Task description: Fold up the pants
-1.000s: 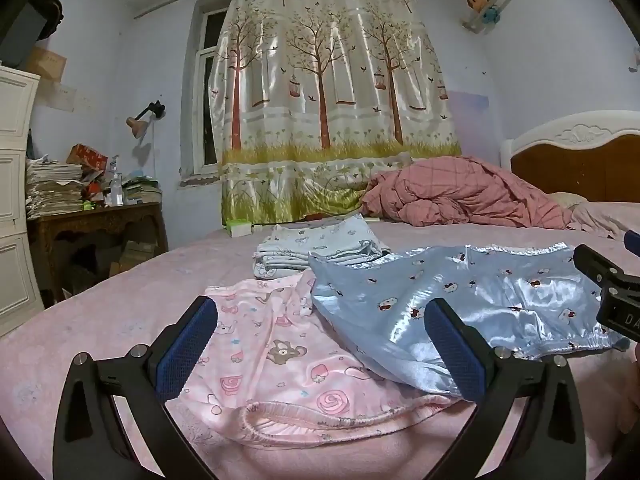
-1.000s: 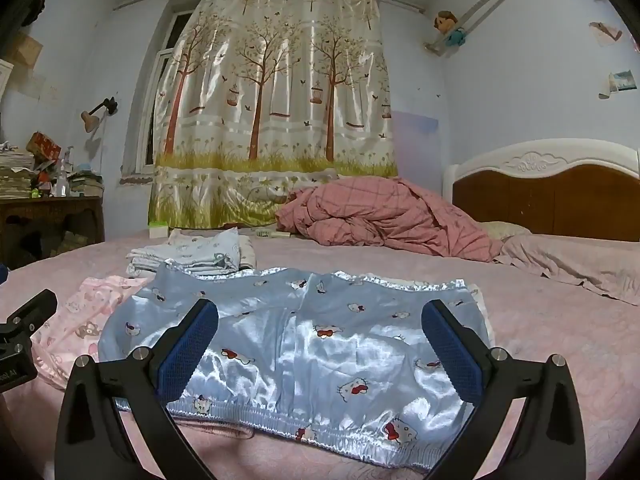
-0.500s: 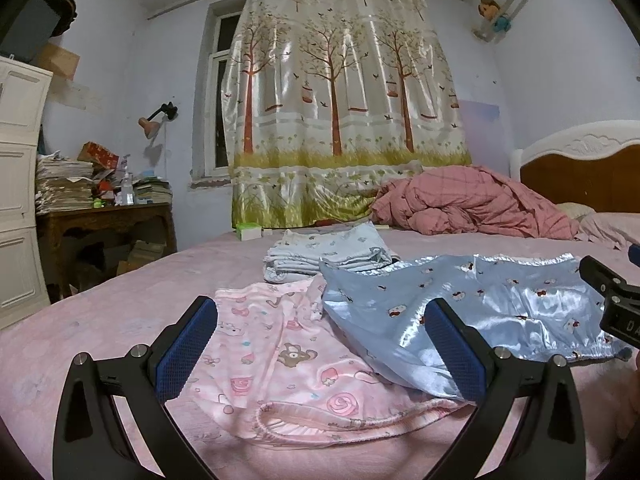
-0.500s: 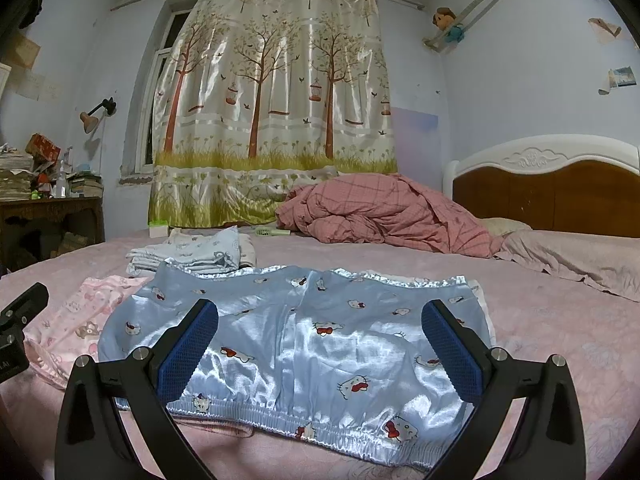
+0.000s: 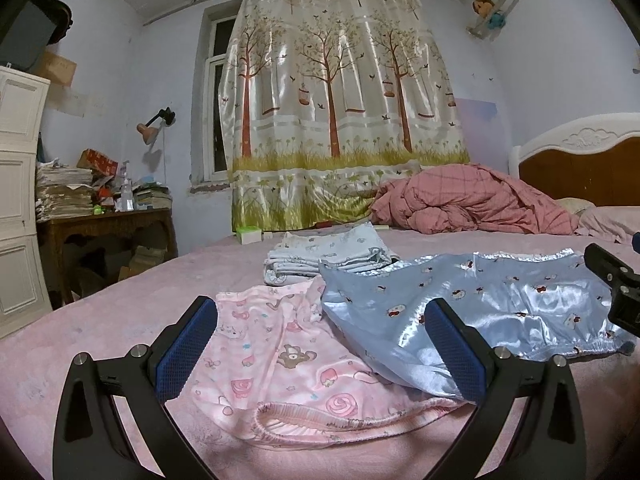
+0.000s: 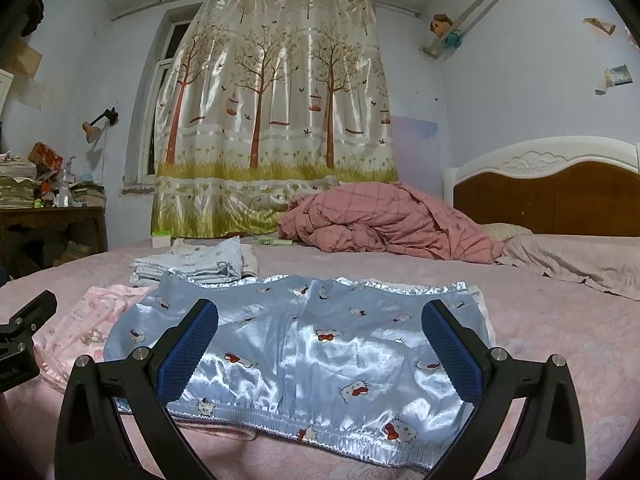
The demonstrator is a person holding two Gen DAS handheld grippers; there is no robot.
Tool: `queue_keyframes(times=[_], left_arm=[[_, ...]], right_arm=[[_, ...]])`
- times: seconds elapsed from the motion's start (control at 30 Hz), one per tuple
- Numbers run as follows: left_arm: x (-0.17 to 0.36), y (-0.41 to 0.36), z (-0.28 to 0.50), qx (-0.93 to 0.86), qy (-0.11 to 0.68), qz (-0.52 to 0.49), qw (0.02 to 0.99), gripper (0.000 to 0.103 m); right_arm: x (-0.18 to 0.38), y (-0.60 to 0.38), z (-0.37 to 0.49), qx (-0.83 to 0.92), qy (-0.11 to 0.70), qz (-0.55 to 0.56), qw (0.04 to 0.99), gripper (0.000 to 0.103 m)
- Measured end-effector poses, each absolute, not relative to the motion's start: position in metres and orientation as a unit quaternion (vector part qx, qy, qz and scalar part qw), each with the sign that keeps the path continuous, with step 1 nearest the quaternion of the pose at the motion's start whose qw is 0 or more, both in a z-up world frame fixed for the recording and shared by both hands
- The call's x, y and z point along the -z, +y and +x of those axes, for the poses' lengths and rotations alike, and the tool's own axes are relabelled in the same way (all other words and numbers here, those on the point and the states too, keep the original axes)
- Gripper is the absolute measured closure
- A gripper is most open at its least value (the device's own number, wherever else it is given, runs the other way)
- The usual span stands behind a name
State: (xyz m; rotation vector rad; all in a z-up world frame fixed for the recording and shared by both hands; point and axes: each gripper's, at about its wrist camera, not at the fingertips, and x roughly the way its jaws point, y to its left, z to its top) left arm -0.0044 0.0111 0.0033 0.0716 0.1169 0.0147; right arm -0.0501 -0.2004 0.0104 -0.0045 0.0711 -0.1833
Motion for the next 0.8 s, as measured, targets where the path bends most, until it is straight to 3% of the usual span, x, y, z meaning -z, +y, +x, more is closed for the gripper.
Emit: queue_keyframes(times=[0.8], left_arm=[[0.000,0.008,-0.008,-0.007,0.048,0.027,0.998,0.000]], right_arm=[[-0.009,-0.197,-0.047,0.093,0.043,-0.004,0.995,0.001]])
